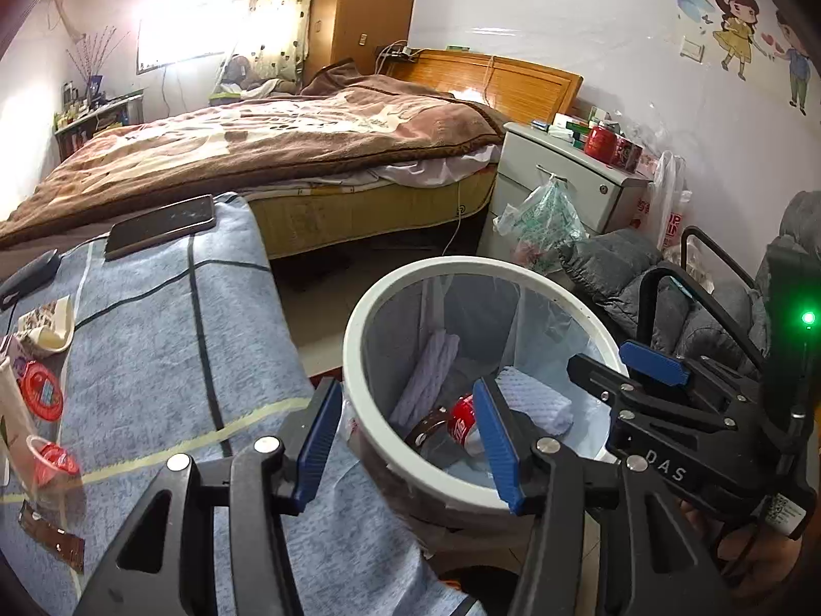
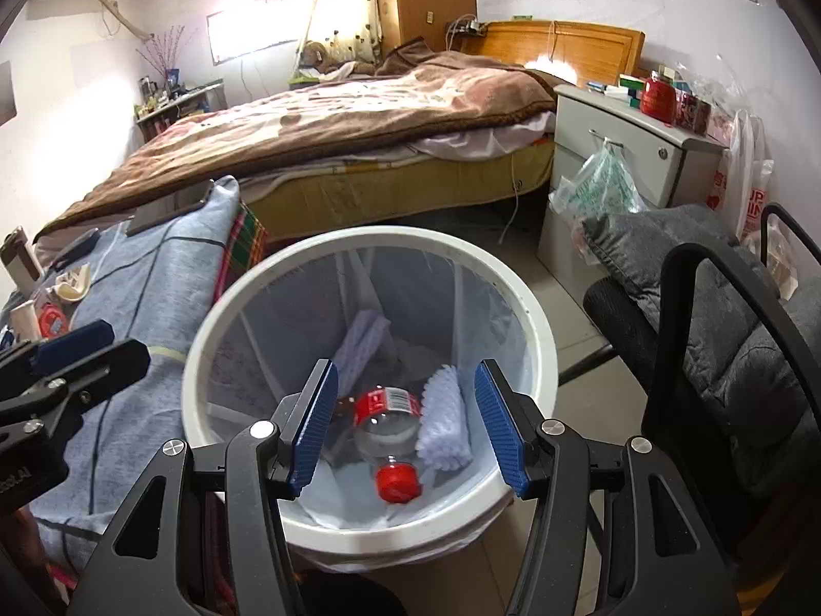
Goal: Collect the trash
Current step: 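Open both grippers to drop the foam net and wrapper into the bin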
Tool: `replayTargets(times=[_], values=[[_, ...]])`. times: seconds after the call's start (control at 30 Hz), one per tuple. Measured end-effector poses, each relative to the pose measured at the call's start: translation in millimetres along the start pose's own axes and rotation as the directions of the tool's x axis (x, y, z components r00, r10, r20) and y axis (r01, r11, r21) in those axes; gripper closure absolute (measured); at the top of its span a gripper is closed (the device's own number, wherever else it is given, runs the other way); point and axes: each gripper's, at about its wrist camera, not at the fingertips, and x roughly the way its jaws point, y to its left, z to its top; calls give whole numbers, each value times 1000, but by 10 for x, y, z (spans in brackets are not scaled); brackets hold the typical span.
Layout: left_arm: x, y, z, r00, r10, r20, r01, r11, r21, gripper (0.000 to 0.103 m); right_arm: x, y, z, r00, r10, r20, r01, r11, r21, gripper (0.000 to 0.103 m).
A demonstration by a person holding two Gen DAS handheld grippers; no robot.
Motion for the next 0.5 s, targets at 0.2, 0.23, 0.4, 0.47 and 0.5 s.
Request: replayTargets(times=[0.2, 0.23, 0.4, 0.47, 0.5], values=[[-179, 114, -53, 999, 30, 35, -30, 999, -11, 47, -87, 113, -20, 999, 26, 27, -26, 1000, -6, 46], [-217, 143, -65, 999, 31, 42, -31, 999, -16, 47, -105, 143, -23, 999, 32, 33, -32, 999, -8, 46], [-372, 249, -121, 995, 74, 66, -73, 997, -21, 47, -184, 283, -29, 997, 55, 58, -53, 998, -23, 46], [-438, 325, -145, 994, 75, 73, -72, 997, -38, 46, -214, 354, -31, 995, 68, 68, -66, 997, -31, 46], [-474, 366, -161, 994, 79, 78, -76, 996, -48, 46, -225, 382, -34, 994, 76, 73, -74, 997, -35, 46]])
